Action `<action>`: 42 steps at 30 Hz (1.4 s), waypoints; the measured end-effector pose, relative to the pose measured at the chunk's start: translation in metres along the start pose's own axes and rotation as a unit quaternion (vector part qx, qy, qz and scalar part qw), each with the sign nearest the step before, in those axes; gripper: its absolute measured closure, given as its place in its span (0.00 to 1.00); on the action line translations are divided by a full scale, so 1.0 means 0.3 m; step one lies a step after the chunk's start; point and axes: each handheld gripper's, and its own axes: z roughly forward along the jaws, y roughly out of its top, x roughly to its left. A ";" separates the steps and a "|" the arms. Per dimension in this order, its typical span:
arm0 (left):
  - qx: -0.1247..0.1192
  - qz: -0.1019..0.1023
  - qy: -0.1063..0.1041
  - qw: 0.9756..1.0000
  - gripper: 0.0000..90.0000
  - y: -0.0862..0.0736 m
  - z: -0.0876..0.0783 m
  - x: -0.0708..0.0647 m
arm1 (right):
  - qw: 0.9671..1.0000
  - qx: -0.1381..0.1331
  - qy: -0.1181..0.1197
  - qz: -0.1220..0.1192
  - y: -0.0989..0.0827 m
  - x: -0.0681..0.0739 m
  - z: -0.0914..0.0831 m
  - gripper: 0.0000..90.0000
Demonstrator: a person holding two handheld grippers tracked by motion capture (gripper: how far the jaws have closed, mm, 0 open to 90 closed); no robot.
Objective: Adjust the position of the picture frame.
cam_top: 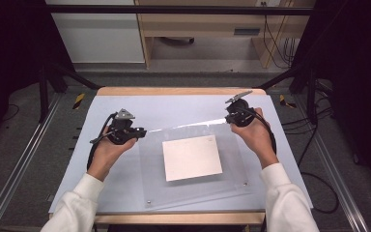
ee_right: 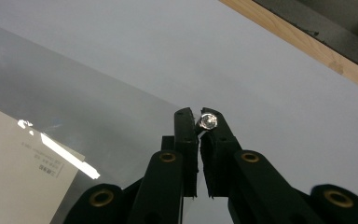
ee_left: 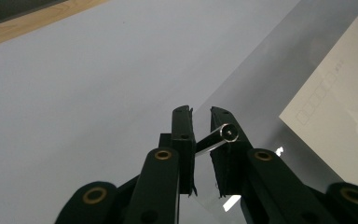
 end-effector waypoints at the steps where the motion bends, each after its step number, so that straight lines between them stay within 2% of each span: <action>1: 0.000 -0.002 -0.002 1.000 0.88 0.000 -0.002 0.003 | 1.000 0.001 0.001 0.001 0.001 0.004 -0.001 0.95; 10: 0.008 -0.003 -0.010 1.000 0.88 -0.007 -0.011 0.034 | 1.000 0.005 0.005 0.001 -0.002 0.035 -0.003 0.95; 17: 0.020 0.006 -0.013 1.000 0.88 -0.006 -0.011 0.057 | 1.000 0.011 0.010 0.004 -0.019 0.058 0.002 0.95; 25: 0.036 -0.003 -0.021 0.999 0.88 -0.016 0.013 0.100 | 0.999 0.030 0.016 0.007 -0.044 0.101 0.020 0.95; 34: 0.050 0.000 -0.019 0.999 0.88 -0.012 0.065 0.119 | 0.998 0.055 0.020 0.008 -0.054 0.097 0.062 0.95; 35: 0.051 -0.006 -0.022 0.998 0.88 -0.013 0.073 0.119 | 0.998 0.056 0.020 0.009 -0.059 0.095 0.066 0.95; 42: 0.056 -0.016 -0.023 0.998 0.89 -0.030 0.122 0.123 | 0.999 0.041 0.025 0.026 -0.100 0.079 0.101 0.95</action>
